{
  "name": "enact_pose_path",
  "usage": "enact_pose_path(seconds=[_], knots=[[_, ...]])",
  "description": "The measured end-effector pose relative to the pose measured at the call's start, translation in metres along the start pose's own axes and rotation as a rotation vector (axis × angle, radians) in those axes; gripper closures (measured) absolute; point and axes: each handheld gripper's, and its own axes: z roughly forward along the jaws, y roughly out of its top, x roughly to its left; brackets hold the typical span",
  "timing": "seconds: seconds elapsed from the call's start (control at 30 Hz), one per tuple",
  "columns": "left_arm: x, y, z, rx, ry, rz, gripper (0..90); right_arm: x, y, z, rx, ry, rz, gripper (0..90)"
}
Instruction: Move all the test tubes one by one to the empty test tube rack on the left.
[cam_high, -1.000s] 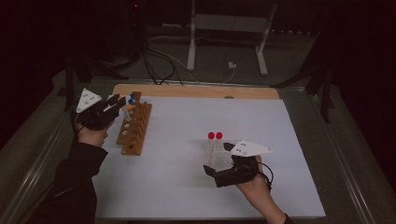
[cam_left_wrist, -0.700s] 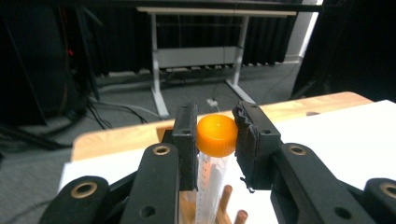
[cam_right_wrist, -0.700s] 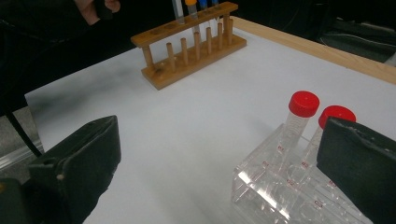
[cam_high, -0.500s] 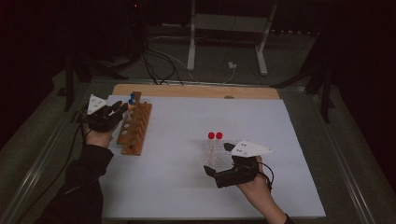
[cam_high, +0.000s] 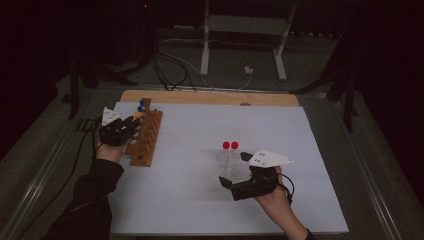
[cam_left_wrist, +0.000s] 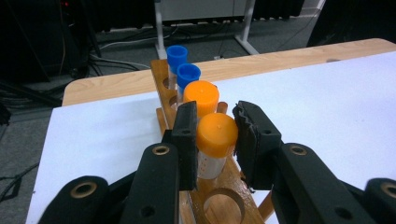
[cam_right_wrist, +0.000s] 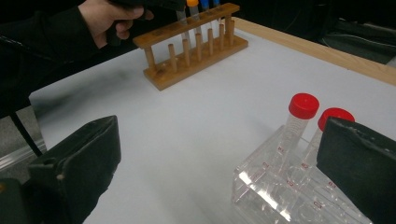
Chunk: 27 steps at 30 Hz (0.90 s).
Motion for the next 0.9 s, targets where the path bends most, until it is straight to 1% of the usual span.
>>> enact_pose_path(seconds=[0.07,0.13,0.17,0.23,0.27,0.3,0.33,0.37,0.43,0.47,0.53,0.57,0.6,0.63,0.67,0.7,0.73,0.77,0.8,0.87,0.9], knots=[[0.001,0.000,-0.001,0.005,-0.006,-0.015,70.7,0.000,0.001,-0.001,0.001,0.002,-0.003,0.0],[0.001,0.000,-0.001,0.019,-0.009,-0.009,69.3,-0.001,0.001,-0.002,-0.003,0.002,-0.001,0.0],[0.001,-0.001,-0.001,0.030,-0.018,-0.015,65.5,-0.002,0.001,-0.002,-0.007,-0.004,-0.004,0.0],[-0.001,-0.003,-0.004,0.026,-0.022,-0.020,62.2,-0.004,0.002,-0.003,-0.015,-0.015,-0.002,0.0],[-0.003,-0.005,-0.007,0.016,-0.031,-0.017,58.1,-0.005,0.002,-0.003,-0.017,-0.020,-0.004,0.0],[-0.004,-0.005,-0.009,0.017,-0.024,-0.011,52.7,-0.006,0.002,-0.003,-0.014,-0.026,-0.012,0.0],[-0.006,-0.006,-0.013,0.015,-0.026,-0.009,50.3,-0.007,0.003,-0.003,-0.015,-0.035,-0.018,0.0],[-0.007,-0.007,-0.016,0.005,-0.043,-0.011,48.2,-0.009,0.003,-0.003,-0.016,-0.046,-0.018,0.0],[-0.012,-0.008,-0.025,-0.009,-0.035,0.006,36.3,-0.014,0.003,-0.001,-0.008,-0.053,-0.015,0.0],[-0.015,-0.008,-0.029,-0.014,-0.047,0.014,33.4,-0.017,0.002,-0.001,-0.007,-0.058,-0.014,0.0],[-0.021,-0.008,-0.037,-0.017,-0.062,0.019,21.7,-0.024,0.000,0.001,0.002,-0.078,-0.006,0.0],[-0.024,-0.007,-0.042,-0.025,-0.080,0.016,16.7,-0.028,-0.002,0.002,0.010,-0.096,-0.003,0.0],[-0.028,-0.007,-0.046,-0.037,-0.094,0.008,15.8,-0.032,-0.003,0.003,0.019,-0.102,0.004,0.0],[-0.031,-0.006,-0.051,-0.044,-0.121,0.001,14.5,-0.035,-0.005,0.005,0.029,-0.110,0.009,0.0],[-0.035,-0.005,-0.055,-0.048,-0.149,0.004,11.2,-0.038,-0.007,0.006,0.035,-0.123,0.017,0.0],[-0.040,-0.005,-0.058,-0.052,-0.161,0.017,8.5,-0.042,-0.008,0.008,0.041,-0.122,0.026,0.0],[-0.044,-0.004,-0.062,-0.054,-0.181,0.028,8.5,-0.044,-0.010,0.010,0.046,-0.122,0.036,0.0],[-0.049,-0.004,-0.065,-0.060,-0.210,0.040,7.1,-0.046,-0.011,0.011,0.052,-0.127,0.039,0.0],[-0.054,-0.004,-0.068,-0.067,-0.248,0.054,3.5,-0.048,-0.012,0.014,0.062,-0.135,0.041,0.0],[-0.064,-0.004,-0.071,-0.063,-0.289,0.068,2.4,-0.051,-0.015,0.017,0.072,-0.138,0.055,4.0],[-0.068,-0.005,-0.071,-0.060,-0.320,0.076,2.3,-0.052,-0.016,0.019,0.073,-0.151,0.054,5.2]])
